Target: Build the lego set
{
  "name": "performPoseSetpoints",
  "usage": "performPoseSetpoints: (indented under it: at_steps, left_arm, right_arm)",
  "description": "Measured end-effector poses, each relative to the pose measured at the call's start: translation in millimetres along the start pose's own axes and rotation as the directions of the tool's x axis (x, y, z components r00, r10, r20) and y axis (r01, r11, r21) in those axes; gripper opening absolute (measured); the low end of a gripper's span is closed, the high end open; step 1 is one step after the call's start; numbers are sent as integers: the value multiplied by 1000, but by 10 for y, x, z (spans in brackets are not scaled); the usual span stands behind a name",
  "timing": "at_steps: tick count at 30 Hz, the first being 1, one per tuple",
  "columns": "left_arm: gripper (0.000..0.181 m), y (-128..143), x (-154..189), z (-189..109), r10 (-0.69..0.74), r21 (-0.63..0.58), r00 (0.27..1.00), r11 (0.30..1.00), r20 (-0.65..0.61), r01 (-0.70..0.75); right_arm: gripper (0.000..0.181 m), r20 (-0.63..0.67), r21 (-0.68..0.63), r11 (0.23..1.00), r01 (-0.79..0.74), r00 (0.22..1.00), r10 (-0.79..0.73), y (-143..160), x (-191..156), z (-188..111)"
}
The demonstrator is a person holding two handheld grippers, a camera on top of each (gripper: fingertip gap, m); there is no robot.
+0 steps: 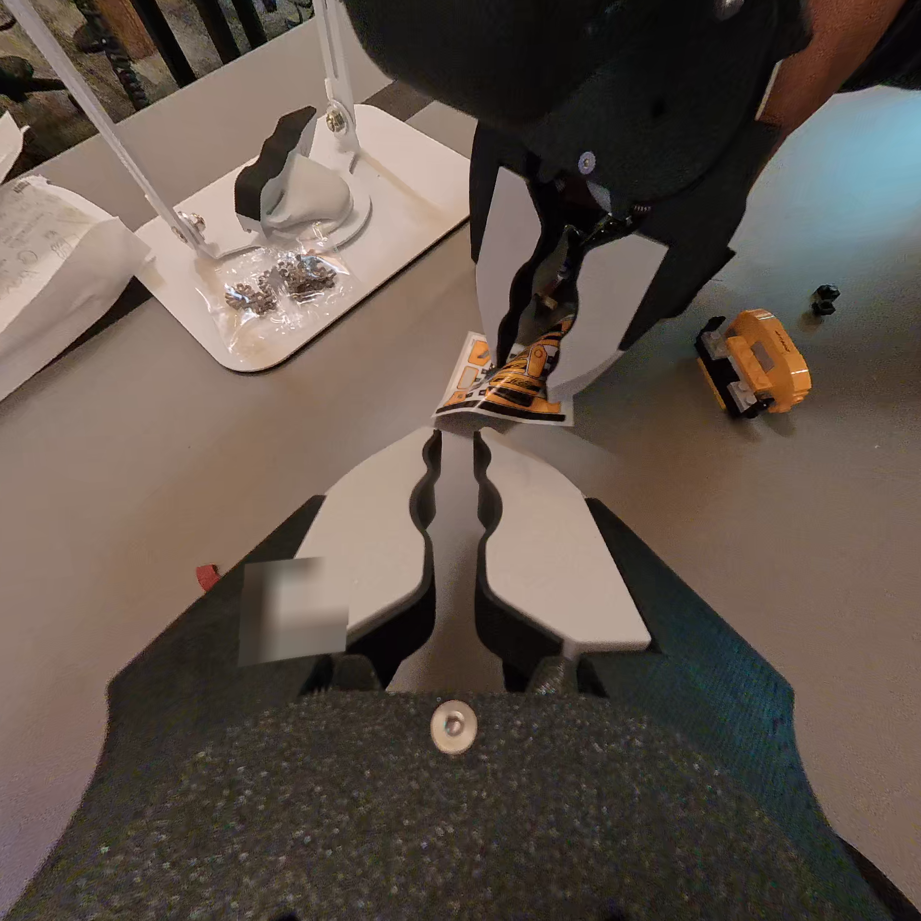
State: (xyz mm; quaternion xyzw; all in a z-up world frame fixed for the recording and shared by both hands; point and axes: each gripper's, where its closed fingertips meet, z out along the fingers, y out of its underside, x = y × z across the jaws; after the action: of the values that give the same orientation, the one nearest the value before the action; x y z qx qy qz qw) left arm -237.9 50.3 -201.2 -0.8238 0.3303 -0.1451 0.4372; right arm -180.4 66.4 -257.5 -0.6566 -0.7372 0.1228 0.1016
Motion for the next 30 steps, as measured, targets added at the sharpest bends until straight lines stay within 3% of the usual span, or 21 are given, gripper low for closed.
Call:
performPoseSetpoints:
  at_steps: [4,7,12,17,24,30]
  left_arm:
    - [11,-9,4,-9,3,3,1000,1000,1,-3]
    - [12,-21,-3,-22,0,11,1000,1000,3,0]
    - [12,-3,3,0,-3,4,1000,1000,-5,3]
    - [12,6,7,2,1,4,1000,1000,-12,-1]
    - [12,66,27,54,-2,-16,999,1000,-34,2]
    - [12,75,36,64,1,-16,999,1000,-39,-2]
  right_arm:
    - [17,-19,12,999,40,999,-40,-35,1,4]
    - [14,-40,79,996,38,999,-35,-98,96,-151]
    - [18,-235,113,993,-36,970,62,0,904,-600]
    - [26,-330,77,989,-123,933,141,274,1460,-500]
    - [66,-360,50,982,-183,914,189,483,1598,-341]
    - [68,-356,130,979,-157,914,194,551,1396,-597]
